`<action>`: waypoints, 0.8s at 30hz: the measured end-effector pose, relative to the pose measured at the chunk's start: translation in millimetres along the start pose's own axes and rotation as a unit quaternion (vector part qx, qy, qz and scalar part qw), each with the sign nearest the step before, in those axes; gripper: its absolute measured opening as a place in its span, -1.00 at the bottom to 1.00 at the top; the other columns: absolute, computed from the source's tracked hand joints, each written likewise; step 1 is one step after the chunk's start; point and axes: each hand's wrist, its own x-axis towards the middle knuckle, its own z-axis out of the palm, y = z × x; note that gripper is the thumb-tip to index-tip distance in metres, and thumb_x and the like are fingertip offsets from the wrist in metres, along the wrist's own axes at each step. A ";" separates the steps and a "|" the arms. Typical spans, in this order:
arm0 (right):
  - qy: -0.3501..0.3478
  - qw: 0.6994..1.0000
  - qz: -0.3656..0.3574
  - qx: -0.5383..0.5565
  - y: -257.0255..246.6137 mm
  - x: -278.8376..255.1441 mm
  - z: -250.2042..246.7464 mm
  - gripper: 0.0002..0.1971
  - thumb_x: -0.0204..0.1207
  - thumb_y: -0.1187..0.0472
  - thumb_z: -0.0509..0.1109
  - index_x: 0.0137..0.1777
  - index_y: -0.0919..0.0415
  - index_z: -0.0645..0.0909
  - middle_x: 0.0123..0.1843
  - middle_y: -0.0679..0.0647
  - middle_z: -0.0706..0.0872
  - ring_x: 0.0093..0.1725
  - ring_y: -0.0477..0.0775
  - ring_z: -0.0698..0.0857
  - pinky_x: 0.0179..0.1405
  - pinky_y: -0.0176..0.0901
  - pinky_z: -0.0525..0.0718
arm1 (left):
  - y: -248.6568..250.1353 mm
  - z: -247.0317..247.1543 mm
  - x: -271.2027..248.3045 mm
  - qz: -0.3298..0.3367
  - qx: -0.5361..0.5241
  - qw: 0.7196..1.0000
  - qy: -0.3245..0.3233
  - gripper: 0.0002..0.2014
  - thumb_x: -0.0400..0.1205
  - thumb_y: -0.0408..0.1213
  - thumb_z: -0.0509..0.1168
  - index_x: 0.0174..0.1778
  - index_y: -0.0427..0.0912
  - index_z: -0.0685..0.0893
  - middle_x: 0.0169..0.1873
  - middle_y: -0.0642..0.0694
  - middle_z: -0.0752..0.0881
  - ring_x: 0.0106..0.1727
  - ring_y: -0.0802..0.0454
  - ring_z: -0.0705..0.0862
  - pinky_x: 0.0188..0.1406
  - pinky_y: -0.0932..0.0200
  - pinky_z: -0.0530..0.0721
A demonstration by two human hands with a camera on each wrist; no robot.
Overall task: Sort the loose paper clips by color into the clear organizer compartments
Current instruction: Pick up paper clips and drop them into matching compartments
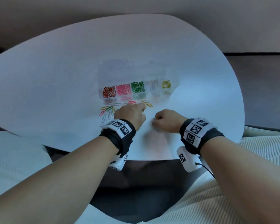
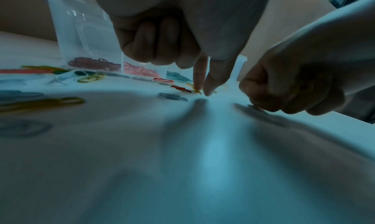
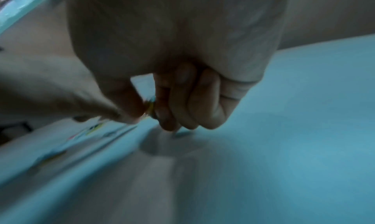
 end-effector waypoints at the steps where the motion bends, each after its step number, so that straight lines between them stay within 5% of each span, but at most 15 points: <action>1: 0.008 0.998 0.000 0.059 -0.1 0.4 -3.8 -0.75 0.53 0.25 0.22 -0.40 0.22 0.46 -0.31 0.11 0.56 -0.41 0.07 0.49 -0.47 -0.20 0.37 | -1.3 0.1 -1.2 0.000 -0.004 1.000 0.001 -0.70 0.61 -0.11 0.20 0.25 0.16 0.63 0.15 -0.08 0.72 0.14 -0.19 0.67 -0.05 0.09 0.49; 5: 0.096 0.936 0.010 0.339 -5.3 -0.5 -14.5 -0.72 0.32 0.50 0.06 -0.49 0.13 0.22 -0.41 0.18 0.35 -0.56 0.00 0.17 -0.50 -0.27 0.08 | -6.8 3.5 -5.3 0.007 -0.005 1.000 0.004 -0.79 0.61 -0.13 0.22 0.11 0.10 0.69 0.08 -0.05 0.74 0.07 -0.18 0.68 -0.10 0.12 0.47; 7: 0.134 0.924 -0.001 0.359 -8.8 3.2 -13.2 -0.71 0.30 0.48 0.05 -0.48 0.09 0.22 -0.48 0.08 0.34 -0.50 0.02 0.19 -0.48 -0.25 0.10 | -9.8 5.8 -8.6 0.010 -0.001 1.000 0.001 -0.79 0.62 -0.11 0.23 0.10 0.11 0.70 0.08 -0.05 0.75 0.07 -0.18 0.68 -0.10 0.14 0.48; 12: 0.207 0.967 -0.037 0.145 -13.6 14.6 -0.4 -0.85 0.45 0.25 0.28 -0.17 0.03 0.67 -0.41 -0.03 0.58 -0.31 0.07 0.59 -0.36 -0.18 0.46 | -14.9 14.2 -18.1 0.020 0.001 1.000 0.013 -0.79 0.63 -0.07 0.21 0.10 0.18 0.71 0.07 -0.04 0.75 0.05 -0.18 0.69 -0.15 0.14 0.45; 16: 0.226 0.974 -0.004 0.007 -10.9 17.4 8.9 -0.74 0.54 0.02 0.35 0.18 -0.14 0.74 0.00 0.03 0.80 0.03 0.16 0.72 -0.12 -0.20 0.54 | -16.5 17.9 -21.0 0.021 -0.007 1.000 0.017 -0.78 0.64 -0.02 0.21 0.07 0.16 0.74 0.01 -0.05 0.77 0.00 -0.19 0.70 -0.18 0.15 0.48; 24: 0.232 0.972 0.026 -0.021 -7.5 20.0 2.7 -0.92 0.46 0.04 0.51 -0.09 -0.03 0.75 -0.08 0.06 0.76 -0.19 0.12 0.63 -0.23 -0.19 0.51 | -18.7 16.7 -19.7 -0.003 -0.058 0.998 0.019 -0.83 0.61 0.03 0.27 0.07 0.14 0.61 0.01 0.01 0.78 -0.05 -0.11 0.68 -0.15 0.11 0.56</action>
